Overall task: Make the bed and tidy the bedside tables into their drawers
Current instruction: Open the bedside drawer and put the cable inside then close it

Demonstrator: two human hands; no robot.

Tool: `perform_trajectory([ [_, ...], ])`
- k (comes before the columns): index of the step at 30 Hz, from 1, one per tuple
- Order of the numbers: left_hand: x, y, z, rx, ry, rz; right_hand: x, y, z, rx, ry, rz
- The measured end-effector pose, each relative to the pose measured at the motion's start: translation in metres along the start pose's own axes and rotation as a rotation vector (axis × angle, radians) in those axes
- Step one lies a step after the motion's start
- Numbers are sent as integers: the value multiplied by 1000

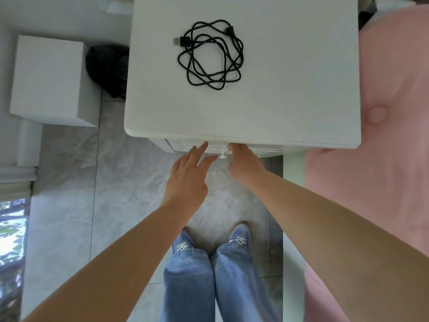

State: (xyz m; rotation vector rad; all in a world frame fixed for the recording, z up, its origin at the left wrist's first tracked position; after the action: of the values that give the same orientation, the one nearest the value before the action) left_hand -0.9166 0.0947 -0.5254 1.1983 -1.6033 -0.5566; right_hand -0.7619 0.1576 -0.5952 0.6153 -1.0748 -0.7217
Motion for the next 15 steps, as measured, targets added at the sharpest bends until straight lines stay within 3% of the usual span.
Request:
perform_trajectory([
  [5,12,-7,-1,-27,74,-42,16,2,0,121,45,93],
  [11,37,3,-15,-177,-54,-180,73,-8,8,35,89,260],
  [13,41,5,-17,-191,-19,-141,93,5,10,95,167,126],
  [15,39,2,-17,-254,47,-15,110,26,14,79,236,-129],
])
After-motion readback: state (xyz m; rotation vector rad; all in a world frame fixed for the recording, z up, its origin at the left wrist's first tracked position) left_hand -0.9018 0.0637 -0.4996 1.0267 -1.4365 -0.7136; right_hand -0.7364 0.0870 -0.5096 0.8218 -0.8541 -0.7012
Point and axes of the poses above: each hand's wrist, its own x-axis away from the middle knuckle, its own y-axis out of the back of the hand, z = x × y, the point moved 4 cm from there along -x, towards the middle knuckle, and after that the axes turned 11 degrees about y, right-handed, at the moved point
